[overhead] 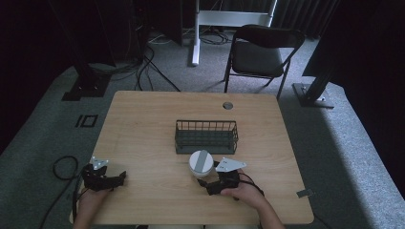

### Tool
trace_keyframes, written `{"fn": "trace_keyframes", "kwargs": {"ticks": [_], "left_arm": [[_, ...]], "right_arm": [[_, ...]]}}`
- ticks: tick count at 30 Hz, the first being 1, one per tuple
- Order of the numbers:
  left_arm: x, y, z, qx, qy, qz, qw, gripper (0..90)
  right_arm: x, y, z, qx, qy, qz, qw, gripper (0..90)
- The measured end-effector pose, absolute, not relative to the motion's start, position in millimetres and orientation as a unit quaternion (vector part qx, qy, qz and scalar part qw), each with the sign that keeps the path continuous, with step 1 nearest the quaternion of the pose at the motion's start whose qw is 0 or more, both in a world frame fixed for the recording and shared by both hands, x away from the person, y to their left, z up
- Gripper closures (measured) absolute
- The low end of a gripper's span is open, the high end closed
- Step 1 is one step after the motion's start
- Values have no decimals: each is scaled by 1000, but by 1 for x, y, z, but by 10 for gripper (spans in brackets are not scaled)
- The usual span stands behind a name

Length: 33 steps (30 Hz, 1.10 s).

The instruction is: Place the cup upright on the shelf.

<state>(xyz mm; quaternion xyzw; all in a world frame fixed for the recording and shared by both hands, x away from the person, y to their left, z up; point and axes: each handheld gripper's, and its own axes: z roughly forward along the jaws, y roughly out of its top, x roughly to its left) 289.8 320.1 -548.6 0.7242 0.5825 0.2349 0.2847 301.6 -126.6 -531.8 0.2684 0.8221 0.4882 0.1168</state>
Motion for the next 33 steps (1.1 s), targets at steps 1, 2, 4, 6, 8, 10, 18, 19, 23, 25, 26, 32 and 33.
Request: {"fn": "trace_keyframes", "kwargs": {"ticks": [1,2,4,6,8,10,18,19,23,25,26,32,33], "left_arm": [[290,320,-549,724,583,235,285,2],[290,320,-549,724,583,235,285,2],[290,320,-549,724,583,235,285,2],[290,320,-549,724,583,235,285,1],[290,320,-549,724,583,235,285,2],[290,320,-549,724,582,235,285,1],[290,320,-549,724,583,235,285,2],[290,320,-549,724,583,235,285,2],[290,320,-549,724,583,235,285,1],[290,320,-549,724,583,235,285,2],[290,320,-549,724,583,235,285,2],[290,320,-549,724,583,235,285,2],[290,320,-549,724,583,235,285,2]], "right_arm": [[302,-126,-532,268,822,489,117,112],[302,-125,-532,268,821,490,116,112],[303,-124,-534,268,818,495,117,112],[303,-123,-534,274,812,501,118,112],[304,-121,-534,277,809,505,120,112],[304,-120,-535,277,808,506,121,112],[306,-115,-537,277,806,506,130,147],[307,-115,-537,278,805,507,130,147],[307,-114,-536,278,804,510,128,150],[307,-114,-537,279,804,510,128,159],[307,-113,-537,279,804,509,126,161],[310,-113,-538,277,807,507,122,163],[310,-112,-538,276,807,507,123,164]]}}
